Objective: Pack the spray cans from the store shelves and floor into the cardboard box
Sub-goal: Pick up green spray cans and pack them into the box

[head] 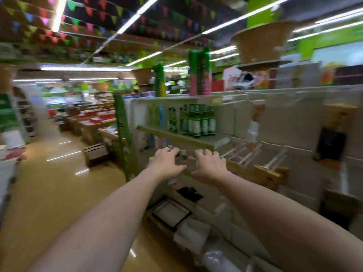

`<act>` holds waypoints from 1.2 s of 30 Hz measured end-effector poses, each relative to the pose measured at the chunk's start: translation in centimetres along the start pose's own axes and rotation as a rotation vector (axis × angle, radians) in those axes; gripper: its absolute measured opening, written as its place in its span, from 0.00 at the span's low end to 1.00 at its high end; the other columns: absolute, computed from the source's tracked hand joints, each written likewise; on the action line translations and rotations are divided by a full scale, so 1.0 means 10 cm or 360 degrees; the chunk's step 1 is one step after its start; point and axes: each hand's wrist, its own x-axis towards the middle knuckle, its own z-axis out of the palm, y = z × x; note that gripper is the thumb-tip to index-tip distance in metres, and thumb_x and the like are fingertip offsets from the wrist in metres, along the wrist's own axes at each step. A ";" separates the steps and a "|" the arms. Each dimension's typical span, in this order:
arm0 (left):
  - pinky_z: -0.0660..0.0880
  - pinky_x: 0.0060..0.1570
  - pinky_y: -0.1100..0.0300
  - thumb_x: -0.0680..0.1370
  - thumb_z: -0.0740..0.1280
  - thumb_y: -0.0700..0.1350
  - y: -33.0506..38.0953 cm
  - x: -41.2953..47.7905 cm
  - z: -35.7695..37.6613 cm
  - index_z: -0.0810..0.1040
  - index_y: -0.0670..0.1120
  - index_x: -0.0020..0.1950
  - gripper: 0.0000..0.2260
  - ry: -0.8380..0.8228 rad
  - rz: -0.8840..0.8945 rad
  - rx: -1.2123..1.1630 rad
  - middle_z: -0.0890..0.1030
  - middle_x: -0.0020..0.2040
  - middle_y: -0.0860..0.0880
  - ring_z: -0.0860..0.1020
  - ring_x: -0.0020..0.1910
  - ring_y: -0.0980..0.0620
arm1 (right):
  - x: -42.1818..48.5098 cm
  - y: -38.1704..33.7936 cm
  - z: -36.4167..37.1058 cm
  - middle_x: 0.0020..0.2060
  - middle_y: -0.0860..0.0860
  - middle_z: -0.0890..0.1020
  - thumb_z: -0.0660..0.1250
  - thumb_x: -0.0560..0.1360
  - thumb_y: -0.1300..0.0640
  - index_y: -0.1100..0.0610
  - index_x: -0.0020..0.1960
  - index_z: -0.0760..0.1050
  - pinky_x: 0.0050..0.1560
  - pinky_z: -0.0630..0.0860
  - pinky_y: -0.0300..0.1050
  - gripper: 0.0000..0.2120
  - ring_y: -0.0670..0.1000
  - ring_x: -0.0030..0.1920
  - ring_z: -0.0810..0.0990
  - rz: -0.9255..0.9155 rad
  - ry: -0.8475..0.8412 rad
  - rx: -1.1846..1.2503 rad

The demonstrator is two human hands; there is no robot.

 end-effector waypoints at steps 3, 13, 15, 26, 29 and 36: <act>0.68 0.71 0.42 0.76 0.67 0.65 0.39 0.10 0.15 0.64 0.56 0.79 0.34 -0.0105 0.0223 -0.0099 0.68 0.76 0.48 0.66 0.75 0.44 | -0.31 0.38 -0.09 0.70 0.58 0.69 0.67 0.75 0.41 0.49 0.74 0.63 0.69 0.63 0.69 0.30 0.65 0.71 0.64 0.0206 0.0041 -0.0053; 0.67 0.72 0.45 0.72 0.66 0.68 2.44 -0.19 0.46 0.66 0.54 0.78 0.37 -0.0197 0.0942 -0.0233 0.69 0.76 0.46 0.66 0.75 0.44 | -1.70 1.80 -0.83 0.68 0.56 0.70 0.67 0.75 0.45 0.50 0.74 0.64 0.66 0.66 0.64 0.30 0.63 0.69 0.67 0.0909 0.0236 -0.0281; 0.67 0.72 0.46 0.73 0.68 0.66 2.89 -0.34 0.50 0.66 0.54 0.78 0.36 -0.0193 0.1064 -0.0273 0.69 0.76 0.46 0.66 0.75 0.44 | -2.03 2.07 -0.99 0.67 0.57 0.71 0.67 0.74 0.45 0.50 0.73 0.65 0.64 0.67 0.64 0.29 0.63 0.68 0.67 0.1023 0.0295 -0.0334; 0.69 0.70 0.47 0.74 0.69 0.64 5.53 -1.89 0.79 0.68 0.54 0.77 0.34 -0.0291 0.1775 -0.0331 0.71 0.74 0.48 0.68 0.74 0.45 | -4.41 3.55 -1.80 0.69 0.58 0.69 0.68 0.73 0.46 0.50 0.74 0.64 0.68 0.64 0.65 0.32 0.65 0.70 0.66 0.1694 0.0344 -0.0469; 0.69 0.71 0.48 0.73 0.69 0.64 6.15 -2.37 0.85 0.68 0.53 0.77 0.35 -0.0341 0.1966 -0.0379 0.71 0.74 0.46 0.67 0.75 0.45 | -5.09 3.84 -1.99 0.70 0.57 0.68 0.66 0.74 0.41 0.49 0.75 0.63 0.67 0.64 0.65 0.32 0.65 0.70 0.66 0.1843 0.0390 -0.0506; 0.69 0.71 0.47 0.74 0.69 0.63 7.24 -3.66 1.03 0.67 0.53 0.77 0.34 -0.0482 0.2377 -0.0453 0.70 0.74 0.46 0.67 0.74 0.45 | -6.51 4.18 -2.26 0.70 0.57 0.69 0.66 0.75 0.46 0.49 0.75 0.63 0.68 0.64 0.66 0.31 0.64 0.70 0.65 0.2282 0.0371 -0.0527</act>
